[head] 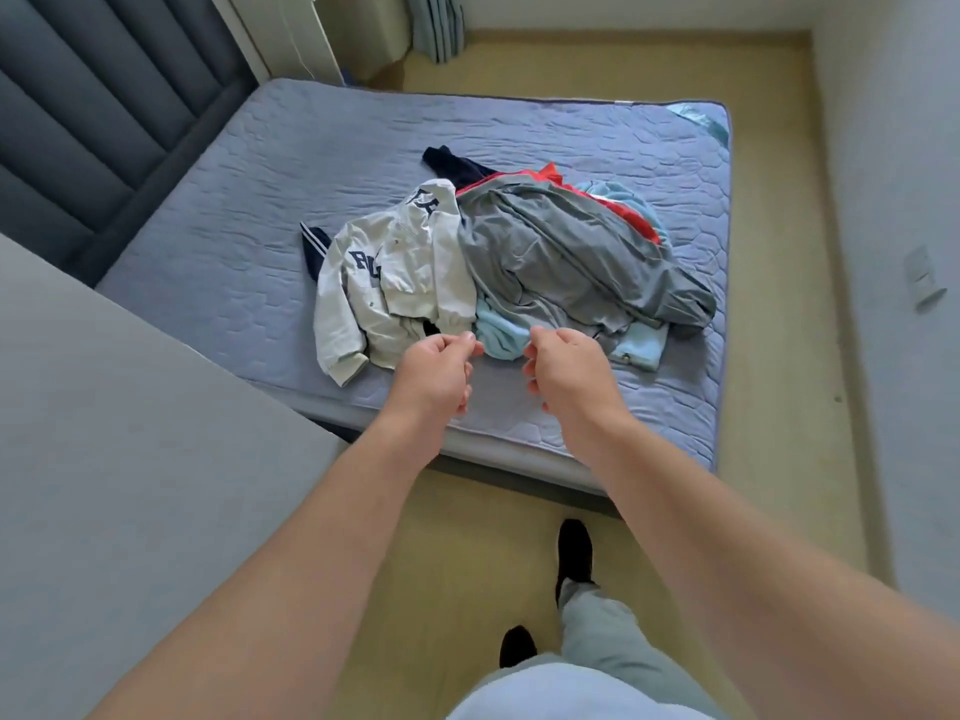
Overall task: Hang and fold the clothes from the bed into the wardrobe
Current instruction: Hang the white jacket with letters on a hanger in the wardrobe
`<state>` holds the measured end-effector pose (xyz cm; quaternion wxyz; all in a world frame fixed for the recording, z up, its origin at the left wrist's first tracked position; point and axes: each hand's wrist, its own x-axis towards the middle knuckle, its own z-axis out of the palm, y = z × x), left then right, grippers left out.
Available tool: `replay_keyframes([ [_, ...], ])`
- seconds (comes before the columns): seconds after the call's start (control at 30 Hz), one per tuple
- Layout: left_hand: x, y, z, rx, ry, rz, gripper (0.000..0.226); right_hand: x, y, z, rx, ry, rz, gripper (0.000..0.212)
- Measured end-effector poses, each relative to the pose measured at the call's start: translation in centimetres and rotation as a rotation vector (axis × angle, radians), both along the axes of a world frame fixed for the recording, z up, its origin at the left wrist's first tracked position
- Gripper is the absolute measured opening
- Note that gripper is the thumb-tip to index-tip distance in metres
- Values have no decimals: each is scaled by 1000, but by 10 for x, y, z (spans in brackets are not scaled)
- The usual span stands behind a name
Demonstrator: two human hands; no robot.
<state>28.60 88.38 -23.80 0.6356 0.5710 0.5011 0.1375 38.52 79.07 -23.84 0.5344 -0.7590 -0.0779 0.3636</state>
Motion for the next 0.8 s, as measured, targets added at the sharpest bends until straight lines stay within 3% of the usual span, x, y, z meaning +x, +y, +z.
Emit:
replay_keyframes([
  [0.23,60,76,-24,-33,138,40,23,74,94,-35,-68,94,67,14],
  [0.47,70,177,-62,-36,222,94,23,90,197,-54,-142,125,167,10],
  [0.8,31,379,-246,-50,607,79,16,71,362,-170,-310,153,194,20],
])
